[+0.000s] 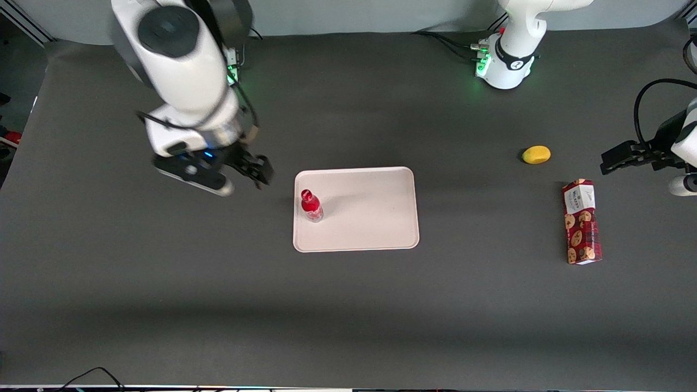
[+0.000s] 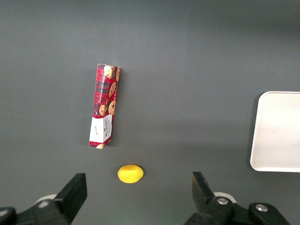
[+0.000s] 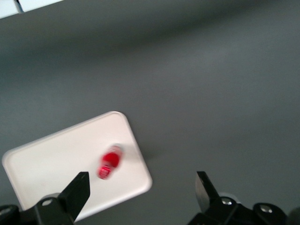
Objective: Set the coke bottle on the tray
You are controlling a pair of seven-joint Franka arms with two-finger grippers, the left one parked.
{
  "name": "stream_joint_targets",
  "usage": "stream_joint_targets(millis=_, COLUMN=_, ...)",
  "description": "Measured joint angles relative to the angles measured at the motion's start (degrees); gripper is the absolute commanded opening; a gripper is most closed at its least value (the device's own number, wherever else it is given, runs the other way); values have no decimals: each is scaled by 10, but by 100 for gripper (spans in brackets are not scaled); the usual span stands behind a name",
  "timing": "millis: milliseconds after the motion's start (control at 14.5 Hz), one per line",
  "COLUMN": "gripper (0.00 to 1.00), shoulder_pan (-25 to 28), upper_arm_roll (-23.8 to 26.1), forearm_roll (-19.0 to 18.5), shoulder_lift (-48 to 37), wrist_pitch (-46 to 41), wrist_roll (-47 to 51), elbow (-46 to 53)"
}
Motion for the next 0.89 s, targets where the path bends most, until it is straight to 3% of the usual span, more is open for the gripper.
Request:
stream_joint_targets(millis=275, gripper=100, shoulder_pan=-12, upper_arm_roll=-157, forearm_roll=95, shoulder_lift=-101, wrist_pitch=-101, wrist_roll=-227, elbow=1)
stream_joint_targets(millis=481, gripper=100, shoulder_pan=-18, upper_arm_roll=-263, forearm_roll=120, shoulder_lift=-162, wrist_pitch=-111, wrist_roll=-363, elbow=-46)
stream_joint_targets(millis=619, gripper=100, shoulder_pan=-18, upper_arm_roll=-301, forearm_roll=132, shoulder_lift=-191, wrist_pitch=-85, wrist_roll=-404, elbow=-102)
stream_joint_targets(millis=894, gripper=100, shoulder_pan=-14, upper_arm_roll=-311, forearm_roll=138, shoulder_lift=-217, wrist_pitch=-54, wrist_roll=-426, elbow=-159)
